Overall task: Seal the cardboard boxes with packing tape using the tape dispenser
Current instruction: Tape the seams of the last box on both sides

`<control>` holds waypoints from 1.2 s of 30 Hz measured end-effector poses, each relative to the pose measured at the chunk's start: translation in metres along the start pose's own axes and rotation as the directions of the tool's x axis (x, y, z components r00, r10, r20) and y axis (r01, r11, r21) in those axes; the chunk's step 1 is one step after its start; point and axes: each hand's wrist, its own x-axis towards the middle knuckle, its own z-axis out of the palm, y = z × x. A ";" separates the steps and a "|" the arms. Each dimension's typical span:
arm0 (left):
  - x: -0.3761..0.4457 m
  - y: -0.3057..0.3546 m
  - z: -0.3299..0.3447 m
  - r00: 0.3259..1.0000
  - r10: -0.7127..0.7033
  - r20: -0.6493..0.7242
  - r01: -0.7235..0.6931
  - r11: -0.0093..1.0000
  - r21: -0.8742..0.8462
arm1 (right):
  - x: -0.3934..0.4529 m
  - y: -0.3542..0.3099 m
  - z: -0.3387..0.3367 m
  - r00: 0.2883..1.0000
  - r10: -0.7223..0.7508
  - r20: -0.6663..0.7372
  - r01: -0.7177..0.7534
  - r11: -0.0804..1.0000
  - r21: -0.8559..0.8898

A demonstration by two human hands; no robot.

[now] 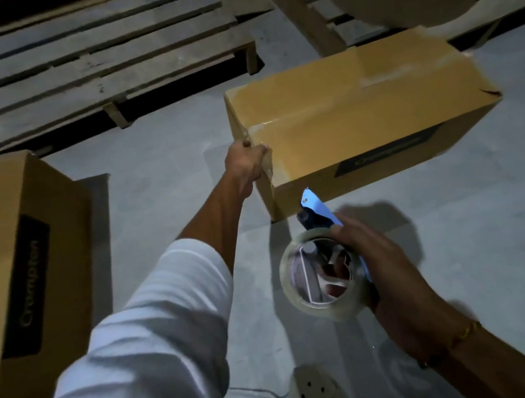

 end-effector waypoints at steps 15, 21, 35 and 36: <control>0.015 -0.015 0.033 0.989 -0.048 -0.140 0.055 0.997 0.050 | 0.000 -0.007 -0.008 1.000 -0.015 -0.024 0.016 0.999 0.038; -0.023 -0.044 0.022 0.976 -0.150 -0.160 0.161 0.986 0.052 | -0.004 -0.024 0.009 0.997 -0.047 -0.063 0.051 0.996 0.068; -0.362 -0.233 -0.295 0.932 -0.303 -0.198 0.353 0.884 0.307 | -0.082 -0.010 0.077 0.939 0.048 0.340 0.017 0.982 -0.187; -0.380 -0.243 -0.303 0.923 -0.311 -0.229 0.375 0.860 0.345 | -0.090 -0.006 0.086 0.930 0.060 0.362 0.019 0.977 -0.212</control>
